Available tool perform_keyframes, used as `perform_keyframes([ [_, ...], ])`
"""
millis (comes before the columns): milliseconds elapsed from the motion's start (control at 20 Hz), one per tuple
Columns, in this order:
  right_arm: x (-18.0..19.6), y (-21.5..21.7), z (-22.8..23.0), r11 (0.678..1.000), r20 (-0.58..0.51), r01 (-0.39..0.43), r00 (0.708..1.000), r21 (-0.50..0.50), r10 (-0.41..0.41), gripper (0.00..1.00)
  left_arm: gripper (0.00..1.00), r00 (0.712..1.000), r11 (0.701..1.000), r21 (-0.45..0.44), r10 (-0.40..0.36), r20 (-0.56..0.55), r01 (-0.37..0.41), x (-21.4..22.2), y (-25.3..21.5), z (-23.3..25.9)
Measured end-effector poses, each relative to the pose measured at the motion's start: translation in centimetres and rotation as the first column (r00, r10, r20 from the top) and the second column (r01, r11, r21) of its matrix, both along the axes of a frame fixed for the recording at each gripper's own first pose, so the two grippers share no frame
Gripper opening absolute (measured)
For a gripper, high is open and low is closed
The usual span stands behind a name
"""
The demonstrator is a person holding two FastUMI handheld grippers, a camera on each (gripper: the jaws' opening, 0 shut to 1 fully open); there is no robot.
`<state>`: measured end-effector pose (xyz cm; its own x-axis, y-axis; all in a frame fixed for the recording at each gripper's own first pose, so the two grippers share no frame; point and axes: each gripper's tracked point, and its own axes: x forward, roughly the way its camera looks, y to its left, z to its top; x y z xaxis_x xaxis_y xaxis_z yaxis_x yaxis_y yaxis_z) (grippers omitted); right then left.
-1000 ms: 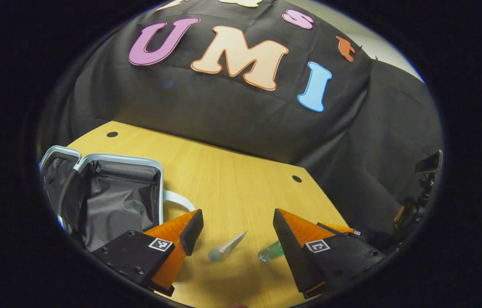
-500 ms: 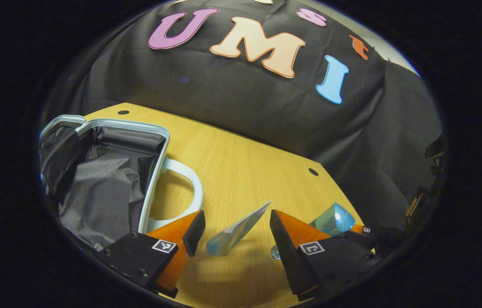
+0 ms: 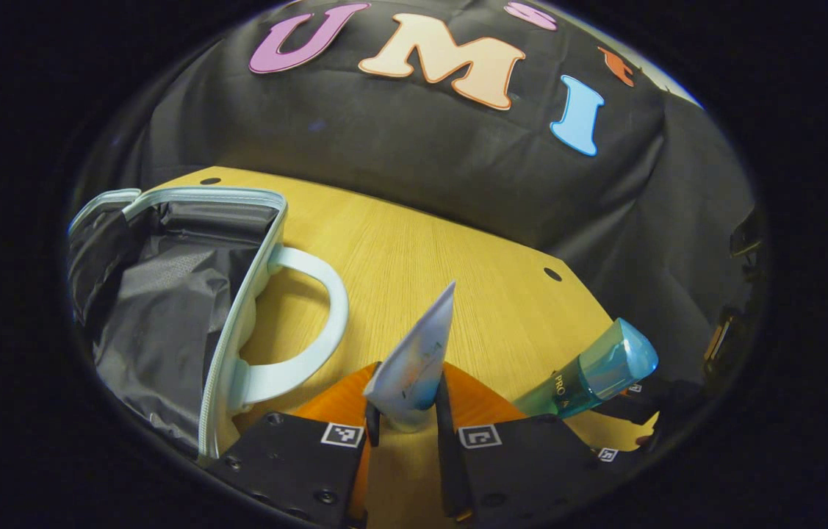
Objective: First open the suitcase, pack the skin care products into it, and then close the suitcase.
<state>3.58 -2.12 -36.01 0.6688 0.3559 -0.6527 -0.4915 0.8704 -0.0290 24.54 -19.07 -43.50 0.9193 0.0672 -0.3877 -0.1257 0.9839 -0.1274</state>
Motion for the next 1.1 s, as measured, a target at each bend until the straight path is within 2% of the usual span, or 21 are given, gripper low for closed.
perform_keyframes([
  [150, 0.2, -0.2, -0.6, 1.000, -0.013, 0.011, 1.000, -0.006, -0.011, 0.96, 0.30, 0.999, 0.999, -0.042, -0.011, 0.035, 0.013, -0.3, -0.4, 2.7],
  [200, 0.4, -0.1, -0.8, 1.000, -0.020, 0.014, 1.000, -0.004, -0.015, 0.87, 0.30, 0.999, 0.998, -0.051, -0.017, 0.046, 0.020, -0.5, -0.4, 3.9],
  [250, 0.3, 0.0, -1.0, 1.000, -0.029, 0.018, 0.999, 0.001, -0.018, 0.82, 0.30, 0.998, 0.998, -0.056, -0.024, 0.058, 0.027, -0.7, -0.4, 5.2],
  [300, 0.4, -0.1, -1.4, 1.000, -0.039, 0.026, 0.999, -0.001, -0.026, 0.71, 0.30, 0.997, 0.998, -0.055, -0.029, 0.068, 0.032, -1.0, -0.2, 6.4],
  [400, 0.5, 0.1, -1.8, 0.999, -0.053, 0.032, 0.998, -0.001, -0.032, 0.73, 0.34, 0.996, 0.999, -0.030, -0.022, 0.088, 0.025, -1.5, 1.0, 8.7],
  [450, 0.4, 0.4, -2.0, 0.999, -0.058, 0.031, 0.998, 0.005, -0.031, 0.71, 0.30, 0.995, 1.000, -0.020, -0.013, 0.096, 0.015, -1.8, 1.7, 9.6],
  [500, 0.8, 0.5, -2.1, 0.999, -0.055, 0.044, 0.997, -0.006, -0.044, 0.60, 0.27, 0.995, 1.000, -0.014, -0.005, 0.098, 0.007, -2.2, 2.4, 10.3],
  [600, 0.5, 0.2, -2.1, 0.999, -0.045, 0.033, 0.998, -0.029, -0.034, 0.48, 0.30, 0.995, 1.000, 0.001, 0.021, 0.093, -0.021, -3.2, 4.4, 11.5],
  [700, 0.4, 0.3, -2.1, 0.999, -0.047, 0.021, 0.999, -0.040, -0.023, 0.44, 0.30, 0.997, 0.998, 0.021, 0.051, 0.064, -0.052, -4.8, 7.1, 12.2],
  [750, 0.3, 0.3, -1.9, 0.999, -0.049, 0.025, 0.998, -0.042, -0.028, 0.44, 0.27, 0.997, 0.997, 0.027, 0.068, 0.047, -0.069, -5.7, 8.6, 12.7],
  [850, 0.1, 0.3, -1.6, 0.998, -0.060, 0.040, 0.997, -0.040, -0.043, 0.44, 0.30, 0.996, 0.995, 0.043, 0.090, -0.008, -0.090, -7.4, 11.5, 13.3],
  [900, -0.1, 0.4, -1.4, 0.998, -0.072, 0.054, 0.996, -0.036, -0.057, 0.42, 0.30, 0.994, 0.994, 0.065, 0.097, -0.053, -0.093, -8.3, 13.2, 13.2],
  [950, -0.3, 0.5, -1.0, 0.997, -0.083, 0.070, 0.994, -0.029, -0.072, 0.45, 0.30, 0.988, 0.992, 0.091, 0.100, -0.115, -0.090, -9.2, 14.8, 12.7],
  [1050, -0.4, 1.0, 0.8, 0.996, -0.081, 0.089, 0.993, -0.014, -0.090, 0.43, 0.27, 0.967, 0.991, 0.117, 0.086, -0.239, -0.059, -10.9, 17.4, 10.9],
  [1100, -0.3, 1.4, 1.8, 0.996, -0.066, 0.091, 0.994, -0.015, -0.092, 0.43, 0.34, 0.952, 0.994, 0.105, 0.067, -0.298, -0.038, -11.4, 18.1, 9.7],
])
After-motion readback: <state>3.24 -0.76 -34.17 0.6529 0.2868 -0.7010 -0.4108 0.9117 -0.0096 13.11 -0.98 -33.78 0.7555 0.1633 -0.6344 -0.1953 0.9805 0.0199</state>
